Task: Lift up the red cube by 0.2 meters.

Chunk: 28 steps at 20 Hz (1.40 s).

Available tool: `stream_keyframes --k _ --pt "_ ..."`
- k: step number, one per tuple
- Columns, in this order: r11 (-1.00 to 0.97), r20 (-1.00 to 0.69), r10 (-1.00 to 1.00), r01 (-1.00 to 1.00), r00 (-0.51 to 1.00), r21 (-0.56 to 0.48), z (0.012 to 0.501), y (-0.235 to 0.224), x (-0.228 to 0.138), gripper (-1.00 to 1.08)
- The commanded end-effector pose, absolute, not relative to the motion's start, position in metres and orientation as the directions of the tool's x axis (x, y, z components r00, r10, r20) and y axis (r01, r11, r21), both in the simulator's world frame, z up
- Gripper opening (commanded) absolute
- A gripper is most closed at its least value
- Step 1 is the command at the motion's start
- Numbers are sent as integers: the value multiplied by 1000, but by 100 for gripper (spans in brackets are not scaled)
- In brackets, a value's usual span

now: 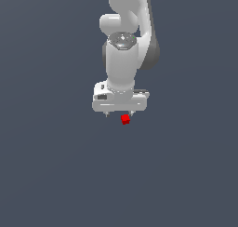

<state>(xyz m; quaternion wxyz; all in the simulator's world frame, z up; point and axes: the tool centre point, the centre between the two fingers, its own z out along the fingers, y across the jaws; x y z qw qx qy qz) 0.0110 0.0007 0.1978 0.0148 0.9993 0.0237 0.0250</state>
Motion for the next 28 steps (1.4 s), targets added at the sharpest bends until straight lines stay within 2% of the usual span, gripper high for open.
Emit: stream_keyframes --k 1,11,28 --pt "-998 49 48 47 998 31 198 1 11 100" --pt "-997 41 75 74 996 26 170 7 -3 100" --pt "-980 6 198 198 980 2 42 34 -69 100"
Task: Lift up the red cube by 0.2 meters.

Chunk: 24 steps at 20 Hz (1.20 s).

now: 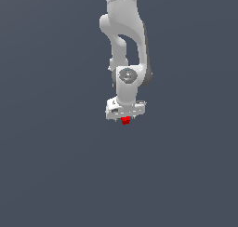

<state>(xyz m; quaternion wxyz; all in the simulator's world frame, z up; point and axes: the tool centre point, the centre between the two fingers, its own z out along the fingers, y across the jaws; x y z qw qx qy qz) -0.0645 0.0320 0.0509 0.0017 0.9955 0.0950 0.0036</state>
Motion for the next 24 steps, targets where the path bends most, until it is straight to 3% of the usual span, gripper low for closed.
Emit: stream_keyframes --k 1,9,10,24 --pt "-979 5 202 202 979 2 38 34 -71 100" --pt "-976 0 218 218 976 0 20 37 -79 100" --pt "-976 0 218 218 976 0 20 37 -79 -100" --pt "-976 0 218 218 976 0 25 37 -79 -100"
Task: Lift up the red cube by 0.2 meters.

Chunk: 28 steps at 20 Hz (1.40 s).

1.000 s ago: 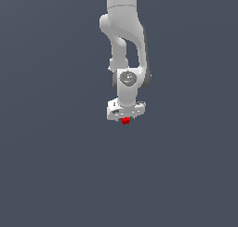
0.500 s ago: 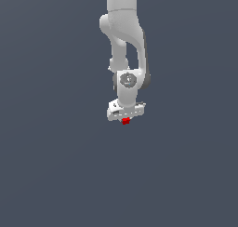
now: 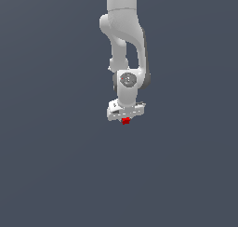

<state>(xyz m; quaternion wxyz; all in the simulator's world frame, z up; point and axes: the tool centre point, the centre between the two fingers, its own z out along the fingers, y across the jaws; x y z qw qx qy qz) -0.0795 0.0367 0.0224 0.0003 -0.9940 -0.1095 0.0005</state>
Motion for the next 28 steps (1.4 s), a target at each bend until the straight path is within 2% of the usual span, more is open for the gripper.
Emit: stream_keyframes --k 1,9,21,28 --pt "-976 0 218 218 976 0 27 37 -79 -100" --pt "-976 0 218 218 976 0 65 37 -80 -100" --pt "-976 0 219 219 976 0 171 37 -82 -100" --pt "-976 0 219 219 976 -1 214 37 -81 -100"
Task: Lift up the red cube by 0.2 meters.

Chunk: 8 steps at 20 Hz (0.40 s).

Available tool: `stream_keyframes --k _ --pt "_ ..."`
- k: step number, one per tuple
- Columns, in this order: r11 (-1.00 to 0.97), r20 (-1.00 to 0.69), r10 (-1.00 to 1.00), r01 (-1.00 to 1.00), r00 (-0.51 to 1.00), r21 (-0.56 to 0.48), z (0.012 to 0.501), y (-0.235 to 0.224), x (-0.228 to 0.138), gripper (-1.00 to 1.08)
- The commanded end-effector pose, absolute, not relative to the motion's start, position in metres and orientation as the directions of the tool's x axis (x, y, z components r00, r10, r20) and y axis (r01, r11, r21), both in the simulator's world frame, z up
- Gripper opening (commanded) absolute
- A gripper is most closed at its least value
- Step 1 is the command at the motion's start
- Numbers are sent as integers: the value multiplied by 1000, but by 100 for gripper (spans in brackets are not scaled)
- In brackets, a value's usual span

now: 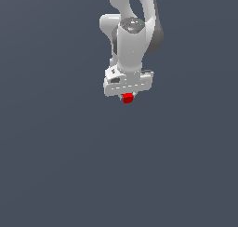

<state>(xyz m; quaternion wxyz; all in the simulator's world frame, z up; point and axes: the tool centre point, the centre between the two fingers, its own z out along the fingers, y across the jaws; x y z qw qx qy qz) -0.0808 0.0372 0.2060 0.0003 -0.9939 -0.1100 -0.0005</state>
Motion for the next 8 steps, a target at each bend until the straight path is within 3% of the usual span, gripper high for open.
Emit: stream_keyframes --k 1,8 --pt "-976 0 219 219 976 -1 218 37 -81 -100" --pt "-976 0 218 218 976 -1 230 37 -79 -100"
